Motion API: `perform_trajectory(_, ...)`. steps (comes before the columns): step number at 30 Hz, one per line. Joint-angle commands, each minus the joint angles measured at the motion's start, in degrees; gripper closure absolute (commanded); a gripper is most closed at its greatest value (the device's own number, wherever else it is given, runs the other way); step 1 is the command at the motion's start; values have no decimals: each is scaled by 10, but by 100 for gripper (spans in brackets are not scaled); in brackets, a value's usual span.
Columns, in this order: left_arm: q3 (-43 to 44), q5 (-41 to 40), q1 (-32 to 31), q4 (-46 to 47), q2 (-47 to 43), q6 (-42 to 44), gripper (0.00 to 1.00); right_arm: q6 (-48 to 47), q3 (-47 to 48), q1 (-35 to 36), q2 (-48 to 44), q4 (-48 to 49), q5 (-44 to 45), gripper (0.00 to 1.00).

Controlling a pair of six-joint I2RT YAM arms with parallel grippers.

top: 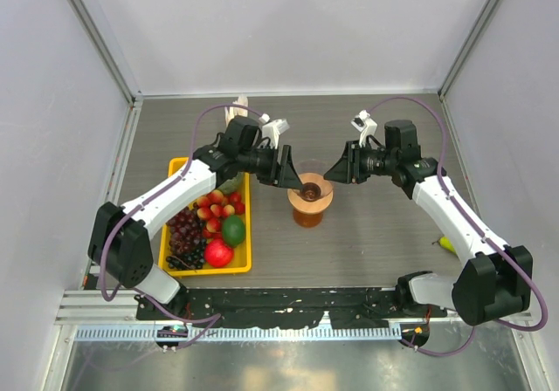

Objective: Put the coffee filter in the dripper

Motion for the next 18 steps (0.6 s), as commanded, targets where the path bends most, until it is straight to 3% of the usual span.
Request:
perform_trajectory(1,-15,-6,6,-5,13,6,45,-19,-18,2,18,-8,30,69)
perform_trajectory(11,-7,-8,6,-9,4,12,43,-24,-15,2,17,-14,28,69)
perform_trajectory(15,7,-5,5,-11,-5,18,31,-31,4,4,7,-25,20,61)
perform_trajectory(18,17,-5,5,-11,-11,19,27,-31,12,4,-8,-25,23,53)
